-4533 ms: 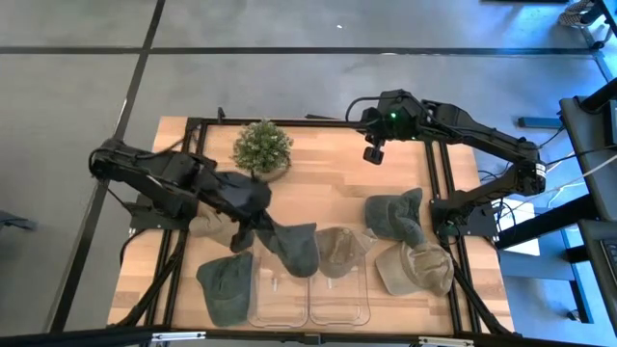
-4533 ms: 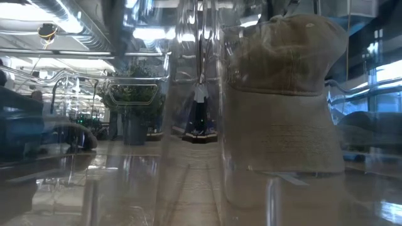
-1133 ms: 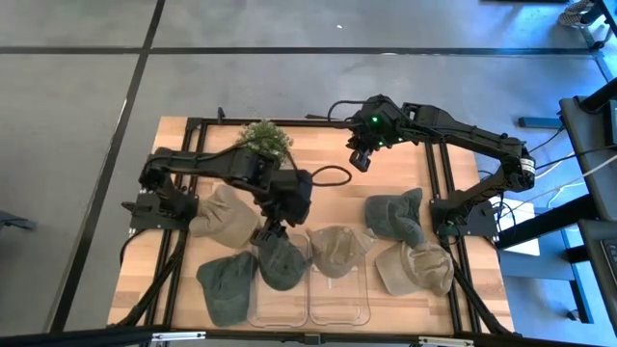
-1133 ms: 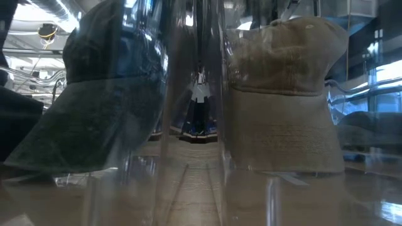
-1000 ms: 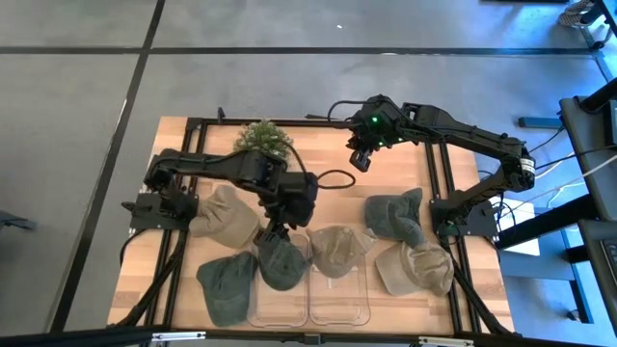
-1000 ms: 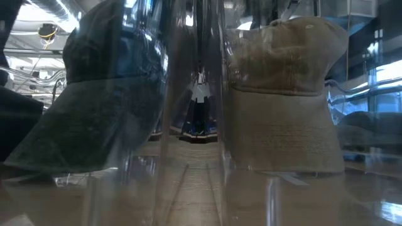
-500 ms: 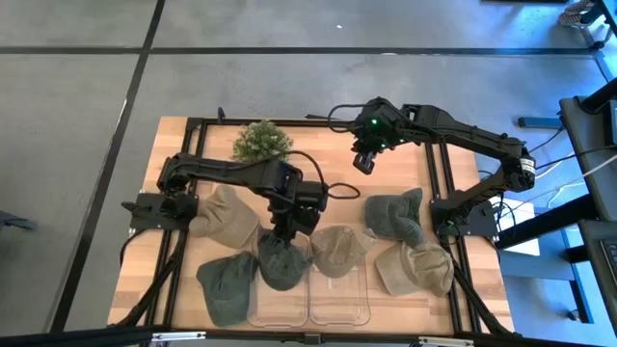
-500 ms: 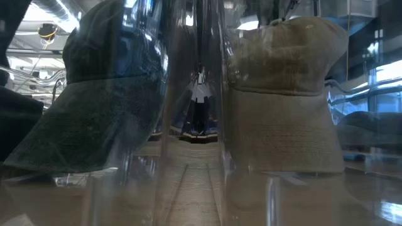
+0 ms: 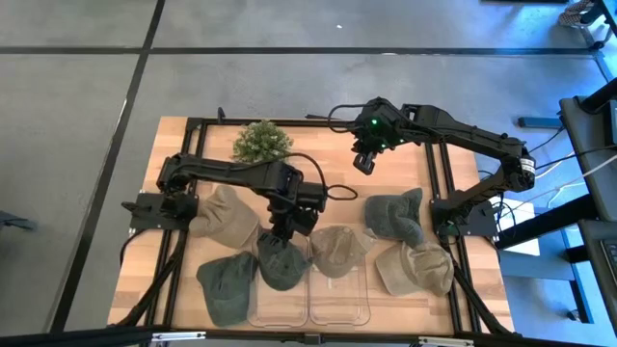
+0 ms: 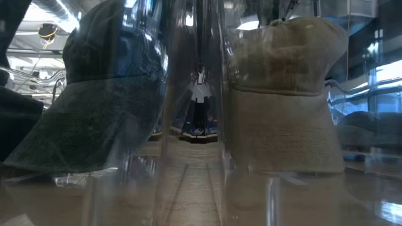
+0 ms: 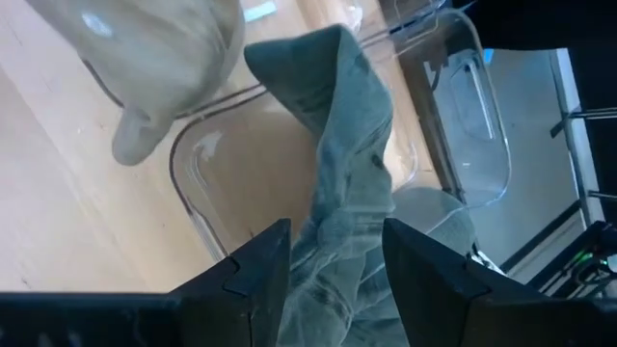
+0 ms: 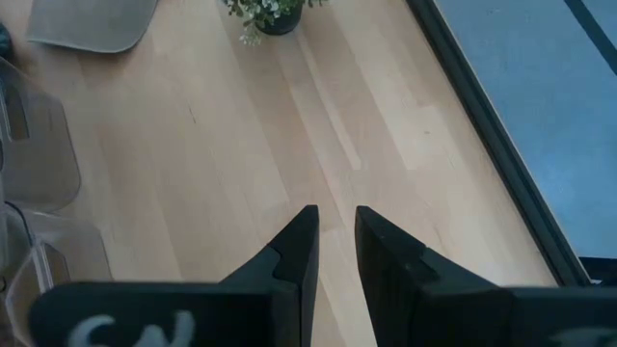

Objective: Pick & Place hat
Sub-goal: Put the top black cap into the left transparent bin

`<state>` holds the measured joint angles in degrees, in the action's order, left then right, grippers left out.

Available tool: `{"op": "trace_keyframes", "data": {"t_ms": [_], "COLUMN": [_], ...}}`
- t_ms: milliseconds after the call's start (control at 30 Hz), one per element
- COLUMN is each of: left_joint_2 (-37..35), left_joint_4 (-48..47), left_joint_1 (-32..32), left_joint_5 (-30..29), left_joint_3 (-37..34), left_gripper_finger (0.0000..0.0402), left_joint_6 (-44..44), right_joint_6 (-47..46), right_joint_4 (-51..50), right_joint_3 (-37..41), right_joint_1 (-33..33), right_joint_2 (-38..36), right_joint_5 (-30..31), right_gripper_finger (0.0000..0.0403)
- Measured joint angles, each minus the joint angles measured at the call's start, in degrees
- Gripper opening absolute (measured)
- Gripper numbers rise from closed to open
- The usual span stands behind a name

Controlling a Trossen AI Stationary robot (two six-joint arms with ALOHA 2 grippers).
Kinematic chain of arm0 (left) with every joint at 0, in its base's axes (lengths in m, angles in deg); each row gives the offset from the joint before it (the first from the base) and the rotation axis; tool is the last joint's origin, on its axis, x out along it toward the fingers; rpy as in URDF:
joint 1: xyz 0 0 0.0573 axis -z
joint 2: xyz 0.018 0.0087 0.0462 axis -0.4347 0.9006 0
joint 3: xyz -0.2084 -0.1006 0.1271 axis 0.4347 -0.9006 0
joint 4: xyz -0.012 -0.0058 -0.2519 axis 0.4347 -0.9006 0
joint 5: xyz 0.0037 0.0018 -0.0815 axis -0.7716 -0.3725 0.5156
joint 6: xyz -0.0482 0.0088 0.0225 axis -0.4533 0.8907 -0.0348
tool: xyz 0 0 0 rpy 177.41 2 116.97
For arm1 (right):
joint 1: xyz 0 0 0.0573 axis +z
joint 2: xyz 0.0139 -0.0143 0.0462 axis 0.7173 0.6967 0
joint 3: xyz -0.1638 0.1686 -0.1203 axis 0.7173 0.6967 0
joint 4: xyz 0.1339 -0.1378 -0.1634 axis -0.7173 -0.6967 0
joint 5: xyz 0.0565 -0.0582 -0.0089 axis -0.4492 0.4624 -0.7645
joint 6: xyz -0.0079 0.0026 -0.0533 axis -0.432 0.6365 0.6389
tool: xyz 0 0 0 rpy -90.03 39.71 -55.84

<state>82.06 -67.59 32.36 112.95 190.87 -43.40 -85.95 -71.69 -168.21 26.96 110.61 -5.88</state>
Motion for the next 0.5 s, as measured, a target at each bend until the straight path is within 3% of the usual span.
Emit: {"op": "trace_keyframes", "data": {"t_ms": [167,500], "left_joint_2": [0.02,0.02], "left_joint_4": [1.13,1.59], "left_joint_1": [-0.04,0.04], "left_joint_5": [2.82,2.97], "left_joint_3": [-1.90,-1.98], "left_gripper_finger": [0.0156,0.0132], "left_joint_6": [-0.13,0.96], "right_joint_6": [0.00,-0.17], "right_joint_4": [0.02,0.11], "right_joint_3": [0.00,0.00], "right_joint_1": [0.00,0.00], "right_joint_2": [0.01,0.01], "right_joint_5": [0.00,0.02], "right_gripper_finger": [0.0072,0.0072]}}
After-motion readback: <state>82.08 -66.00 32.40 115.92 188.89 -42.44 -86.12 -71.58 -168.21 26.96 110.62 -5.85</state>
